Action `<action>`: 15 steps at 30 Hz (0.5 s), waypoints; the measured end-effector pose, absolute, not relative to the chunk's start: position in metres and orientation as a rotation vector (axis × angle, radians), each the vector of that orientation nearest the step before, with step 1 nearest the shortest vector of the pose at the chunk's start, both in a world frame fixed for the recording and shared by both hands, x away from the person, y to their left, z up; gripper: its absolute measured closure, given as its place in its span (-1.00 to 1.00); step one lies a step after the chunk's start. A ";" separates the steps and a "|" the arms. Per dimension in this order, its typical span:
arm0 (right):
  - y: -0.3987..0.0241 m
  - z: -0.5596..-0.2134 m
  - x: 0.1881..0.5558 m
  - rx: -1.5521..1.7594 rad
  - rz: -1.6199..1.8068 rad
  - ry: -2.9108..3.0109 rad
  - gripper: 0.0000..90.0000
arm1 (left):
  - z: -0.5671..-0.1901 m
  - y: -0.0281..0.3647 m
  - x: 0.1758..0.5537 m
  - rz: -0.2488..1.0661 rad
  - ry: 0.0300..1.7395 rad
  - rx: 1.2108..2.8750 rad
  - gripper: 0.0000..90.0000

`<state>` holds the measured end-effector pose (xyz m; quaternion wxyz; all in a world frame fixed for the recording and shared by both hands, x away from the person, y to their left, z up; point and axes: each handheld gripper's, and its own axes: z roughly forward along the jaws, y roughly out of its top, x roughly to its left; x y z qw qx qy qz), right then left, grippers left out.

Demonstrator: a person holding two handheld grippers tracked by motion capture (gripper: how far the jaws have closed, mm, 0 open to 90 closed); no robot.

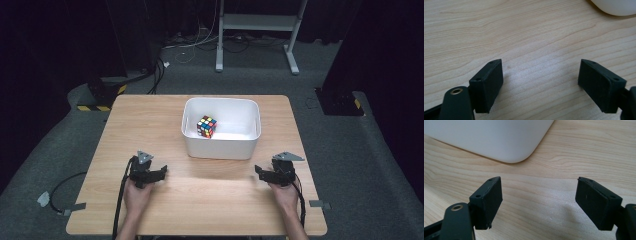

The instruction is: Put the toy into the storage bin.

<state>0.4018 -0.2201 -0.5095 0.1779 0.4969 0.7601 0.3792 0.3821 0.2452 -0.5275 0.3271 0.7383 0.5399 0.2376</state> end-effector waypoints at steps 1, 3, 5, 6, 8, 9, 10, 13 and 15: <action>-0.220 -0.510 0.402 1.404 1.070 2.150 -0.52 | -0.527 0.245 0.382 0.622 1.414 1.934 -0.55; -0.220 -0.511 0.403 1.403 1.059 2.153 -0.52 | -0.527 0.245 0.382 0.623 1.415 1.934 -0.55; -0.220 -0.513 0.404 1.408 1.043 2.155 -0.52 | -0.528 0.245 0.382 0.622 1.416 1.931 -0.55; -0.219 -0.514 0.405 1.410 1.028 2.156 -0.52 | -0.528 0.245 0.382 0.622 1.416 1.931 -0.55; -0.218 -0.516 0.406 1.414 1.015 2.158 -0.52 | -0.528 0.245 0.382 0.622 1.414 1.933 -0.55; -0.217 -0.517 0.406 1.421 1.012 2.159 -0.52 | -0.527 0.245 0.382 0.622 1.414 1.934 -0.55; -0.217 -0.520 0.407 1.418 0.997 2.160 -0.52 | -0.527 0.245 0.382 0.622 1.414 1.934 -0.55; -0.212 -0.524 0.407 1.370 0.893 2.146 -0.49 | -0.527 0.245 0.382 0.621 1.414 1.934 -0.55; -0.212 -0.524 0.408 1.375 0.897 2.149 -0.49 | -0.528 0.245 0.381 0.619 1.415 1.933 -0.55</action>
